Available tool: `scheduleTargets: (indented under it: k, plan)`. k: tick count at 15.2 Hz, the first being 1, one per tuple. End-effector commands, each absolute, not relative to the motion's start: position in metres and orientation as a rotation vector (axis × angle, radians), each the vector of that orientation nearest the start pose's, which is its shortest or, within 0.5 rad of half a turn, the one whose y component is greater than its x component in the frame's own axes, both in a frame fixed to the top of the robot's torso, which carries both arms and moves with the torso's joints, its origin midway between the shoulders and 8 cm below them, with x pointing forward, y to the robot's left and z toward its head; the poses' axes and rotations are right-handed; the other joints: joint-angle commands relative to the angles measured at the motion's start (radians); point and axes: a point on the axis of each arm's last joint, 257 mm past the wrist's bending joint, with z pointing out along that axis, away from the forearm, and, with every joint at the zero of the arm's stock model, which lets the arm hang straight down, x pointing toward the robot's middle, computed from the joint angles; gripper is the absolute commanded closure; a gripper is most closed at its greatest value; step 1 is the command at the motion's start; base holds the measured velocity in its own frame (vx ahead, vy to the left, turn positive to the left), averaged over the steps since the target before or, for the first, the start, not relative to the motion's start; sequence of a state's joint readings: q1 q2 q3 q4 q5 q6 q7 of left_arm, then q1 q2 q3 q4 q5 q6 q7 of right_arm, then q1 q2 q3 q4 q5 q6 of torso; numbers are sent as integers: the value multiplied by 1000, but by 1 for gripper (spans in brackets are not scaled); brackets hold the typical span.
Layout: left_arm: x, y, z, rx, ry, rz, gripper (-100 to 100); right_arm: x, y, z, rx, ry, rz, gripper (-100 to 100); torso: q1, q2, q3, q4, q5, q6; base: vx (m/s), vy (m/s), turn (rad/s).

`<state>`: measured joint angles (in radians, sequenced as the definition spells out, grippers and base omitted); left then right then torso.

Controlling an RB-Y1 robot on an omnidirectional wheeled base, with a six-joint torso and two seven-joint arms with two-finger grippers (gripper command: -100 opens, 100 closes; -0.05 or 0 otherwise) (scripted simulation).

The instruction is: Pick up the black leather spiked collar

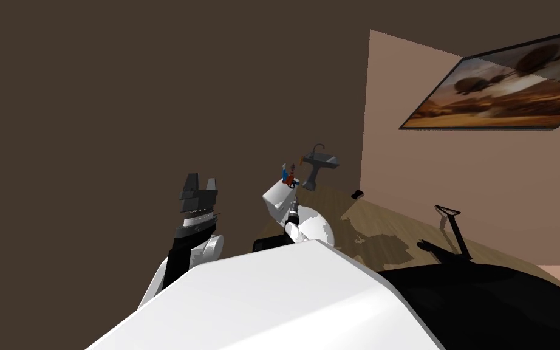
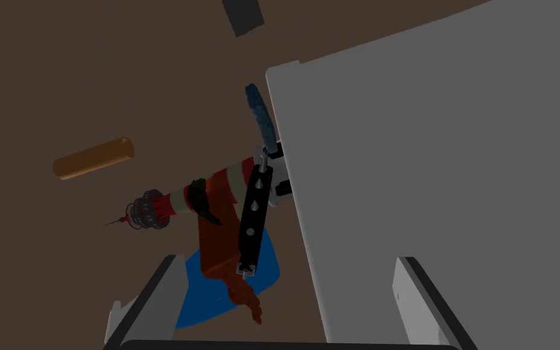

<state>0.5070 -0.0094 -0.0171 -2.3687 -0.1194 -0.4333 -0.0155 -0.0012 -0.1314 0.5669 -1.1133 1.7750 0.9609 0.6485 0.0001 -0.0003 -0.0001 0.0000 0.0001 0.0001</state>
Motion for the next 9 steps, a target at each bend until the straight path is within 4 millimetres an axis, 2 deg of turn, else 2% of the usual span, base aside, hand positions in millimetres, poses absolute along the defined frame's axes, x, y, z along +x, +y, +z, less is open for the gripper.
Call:
scheduleTargets:
  k: [1, 2, 3, 6, 7, 8, 9]
  plan:
    - [339, 261, 48, -576, 662, -1224, 0, 448, -226, -359, -787, 1566, -1274, -100, 0, 0, 0, 0, 0, 0, 0, -5, 60]
    - [339, 261, 48, -576, 662, -1224, 0, 447, -217, -356, -801, 1543, -1292, -100, 0, 0, 0, 0, 0, 0, 0, -6, 81]
    - [339, 261, 48, -576, 662, -1224, 0, 448, -217, -356, -802, 1541, -1292, -100, 0, 0, 0, 0, 0, 0, 0, -6, 55]
    - [339, 261, 48, -576, 662, -1224, 0, 447, -193, -348, -818, 1501, -1311, -100, 0, 0, 0, 0, 0, 0, 0, -5, 48]
    - [339, 261, 48, -576, 662, -1224, 0, 448, -200, -352, -815, 1514, -1304, -100, 0, 0, 0, 0, 0, 0, 0, -2, 24]
    - [339, 261, 48, -576, 662, -1224, 0, 447, -198, -352, -815, 1511, -1307, -100, 0, 0, 0, 0, 0, 0, 0, 0, 0]
    - [339, 261, 48, -576, 662, -1224, 0, 447, -199, -352, -815, 1511, -1307, 100, 0, 0, 0, 0, 0, 0, 0, 0, 0]
